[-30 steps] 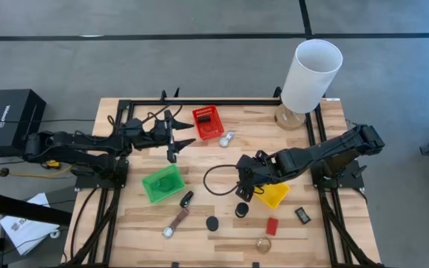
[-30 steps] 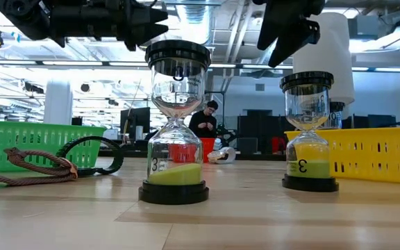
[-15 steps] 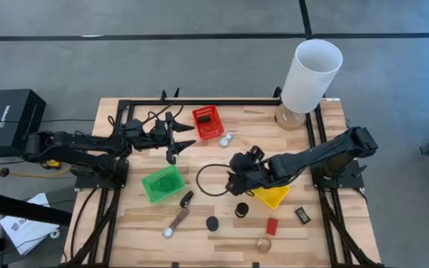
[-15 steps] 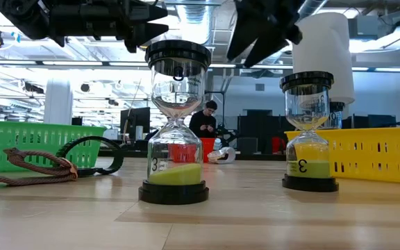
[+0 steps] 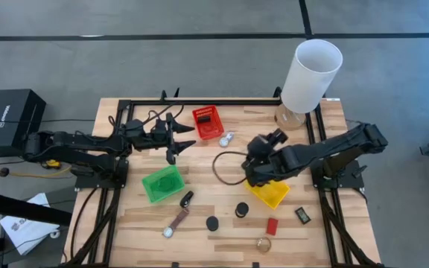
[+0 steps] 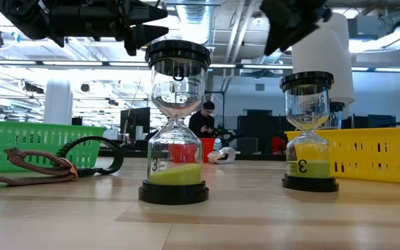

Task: Pick & Place Office items
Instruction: Put the black wrist watch into the green bin

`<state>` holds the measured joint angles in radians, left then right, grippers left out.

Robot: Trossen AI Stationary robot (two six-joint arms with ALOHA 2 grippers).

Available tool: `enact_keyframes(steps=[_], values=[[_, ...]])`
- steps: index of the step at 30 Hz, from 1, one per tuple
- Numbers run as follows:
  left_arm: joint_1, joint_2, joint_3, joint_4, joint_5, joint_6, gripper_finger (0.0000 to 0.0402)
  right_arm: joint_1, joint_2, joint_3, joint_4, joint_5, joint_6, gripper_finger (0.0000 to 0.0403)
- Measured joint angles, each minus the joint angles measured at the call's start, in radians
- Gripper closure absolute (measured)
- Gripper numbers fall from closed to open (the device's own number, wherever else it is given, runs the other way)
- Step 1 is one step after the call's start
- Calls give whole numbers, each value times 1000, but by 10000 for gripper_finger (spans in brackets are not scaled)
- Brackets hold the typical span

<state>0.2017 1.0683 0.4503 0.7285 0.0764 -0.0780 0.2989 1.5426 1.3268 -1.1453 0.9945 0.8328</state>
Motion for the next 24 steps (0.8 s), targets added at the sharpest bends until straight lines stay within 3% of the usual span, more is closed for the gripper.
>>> enact_keyframes(steps=[6, 11, 14, 19, 24], values=[[-80, 0, 0, -15, 77, -29, 168, 4, -61, -142, -24, 46, 103, 139], [-204, 0, 19, -44, 28, 18, 185, 0, -141, -213, -21, 68, 124, 139], [-260, 0, 80, -199, -61, 39, 194, 11, -195, -218, -11, 158, 145, 139], [-325, 25, 256, -626, -236, 16, 197, 58, -274, -220, -10, 228, 37, 139], [-374, 97, 359, -876, -261, -94, 194, 95, -326, -220, -10, 234, -32, 139]])
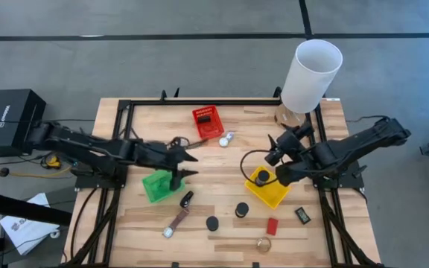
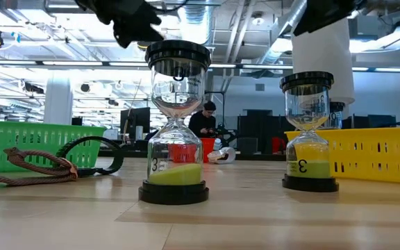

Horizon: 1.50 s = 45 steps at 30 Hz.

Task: Pick & Place Office items
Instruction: Put the black wrist watch into the green bin

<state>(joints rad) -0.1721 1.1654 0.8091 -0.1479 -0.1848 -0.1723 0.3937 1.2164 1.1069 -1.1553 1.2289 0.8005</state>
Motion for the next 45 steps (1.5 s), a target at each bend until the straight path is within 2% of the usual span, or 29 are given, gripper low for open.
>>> enact_keyframes(steps=[4, 6, 9, 11, 13, 15, 17, 22, 25, 27, 30, 37, 45], values=[[-59, 86, 16, -14, 59, -57, 185, 11, -8, 0, 13, -9, -83, 139], [-91, 134, 26, -6, 64, -79, 181, 8, -8, 0, 33, -50, -148, 139], [-130, 203, 37, -6, 67, -120, 175, -4, 1, 0, 165, -154, -289, 139], [-148, 238, 37, -9, 69, -158, 174, -11, 15, -1, 312, -283, -430, 139], [-163, 270, 37, -19, 73, -199, 175, -21, 36, 1, 456, -456, -639, 139], [-170, 290, 37, -45, 90, -232, 176, -33, 56, -1, 553, -639, -866, 139], [-171, 301, 37, -80, 98, -282, 175, -57, 68, 0, 635, -786, -1018, 139], [-170, 308, 37, -216, 109, -409, 172, -188, 74, -9, 677, -1073, -1087, 139], [-170, 308, 37, -302, 136, -504, 172, -296, 74, -77, 782, -1283, -1087, 139], [-170, 308, 34, -316, 161, -550, 173, -355, 74, -135, 867, -1376, -1037, 139], [-170, 308, 29, -324, 185, -597, 177, -413, 74, -202, 981, -1411, -958, 139], [-157, 308, 29, -345, 181, -620, 183, -454, 74, -210, 1010, -1412, -992, 139], [-76, 308, 29, -374, 166, -619, 184, -454, 74, -209, 1018, -1413, -1022, 139]])
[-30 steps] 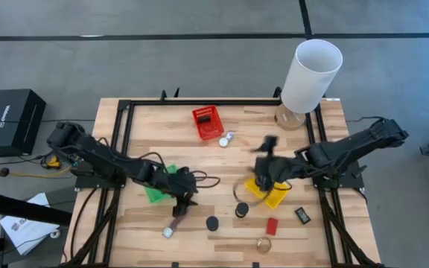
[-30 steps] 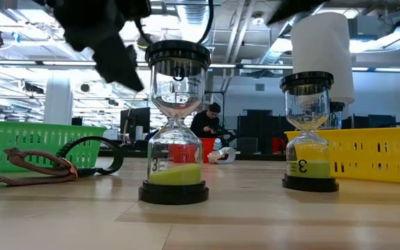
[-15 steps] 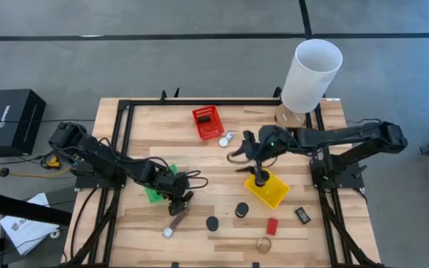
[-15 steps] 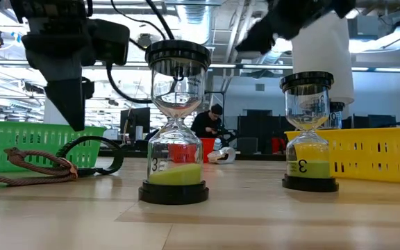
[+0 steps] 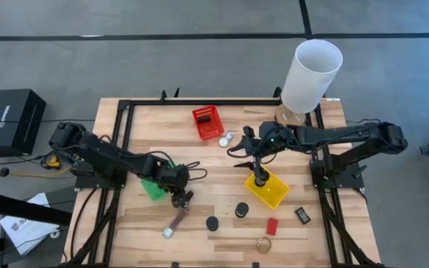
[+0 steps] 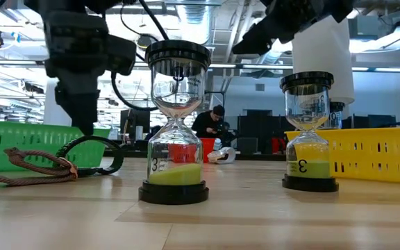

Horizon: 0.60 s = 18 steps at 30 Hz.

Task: Pick & Place Office items
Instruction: Put the black wrist watch into the green bin

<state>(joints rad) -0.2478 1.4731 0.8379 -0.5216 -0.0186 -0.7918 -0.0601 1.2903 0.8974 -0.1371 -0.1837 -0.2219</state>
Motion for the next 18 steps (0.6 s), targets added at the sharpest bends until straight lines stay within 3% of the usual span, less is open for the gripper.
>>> enact_keyframes(steps=[7, 13, 18], values=[[16, 0, 0, 43, 39, -14, 196, 0, 0, 0, 3, 0, -22, 139], [-26, 10, 0, 101, 44, -185, 198, 0, 0, 0, 0, 0, -23, 139], [-49, 86, 0, 113, 41, -219, 198, 1, 0, 0, -6, 0, -23, 139]])
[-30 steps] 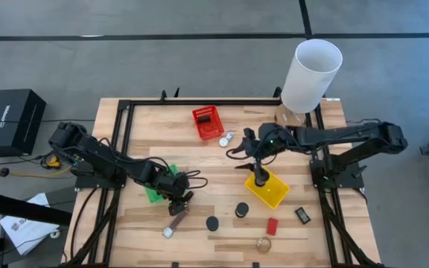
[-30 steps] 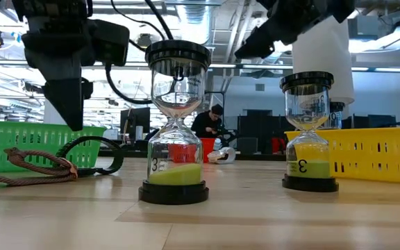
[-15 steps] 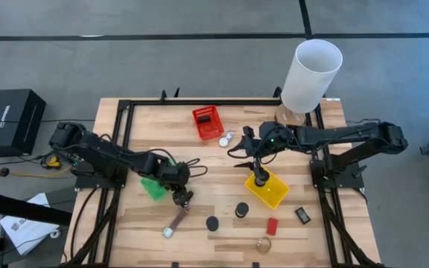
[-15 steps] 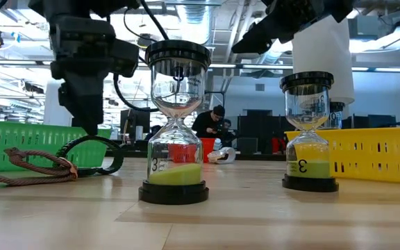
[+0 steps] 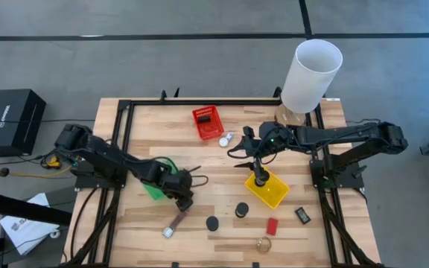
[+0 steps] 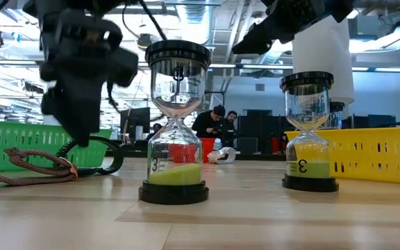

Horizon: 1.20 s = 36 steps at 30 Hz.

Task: Pick & Place Office items
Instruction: Put the black wrist watch into the green bin

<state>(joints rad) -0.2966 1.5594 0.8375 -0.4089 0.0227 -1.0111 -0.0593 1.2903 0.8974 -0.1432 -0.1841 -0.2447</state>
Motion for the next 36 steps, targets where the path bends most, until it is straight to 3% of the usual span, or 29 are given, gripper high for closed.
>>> enact_keyframes(steps=[11, 24, 30, 36], values=[[7, 51, -1, 23, -15, 42, 203, 0, 0, 0, -6, -1, 1, 139], [7, 48, -1, 38, -15, 43, 305, 0, 0, 0, -16, -1, 1, 139], [7, -24, -1, 58, -15, 42, 338, 0, 0, 0, -18, -1, 1, 139], [7, -181, 0, 44, -68, 42, 325, 0, 0, 0, -24, -1, 1, 139]])
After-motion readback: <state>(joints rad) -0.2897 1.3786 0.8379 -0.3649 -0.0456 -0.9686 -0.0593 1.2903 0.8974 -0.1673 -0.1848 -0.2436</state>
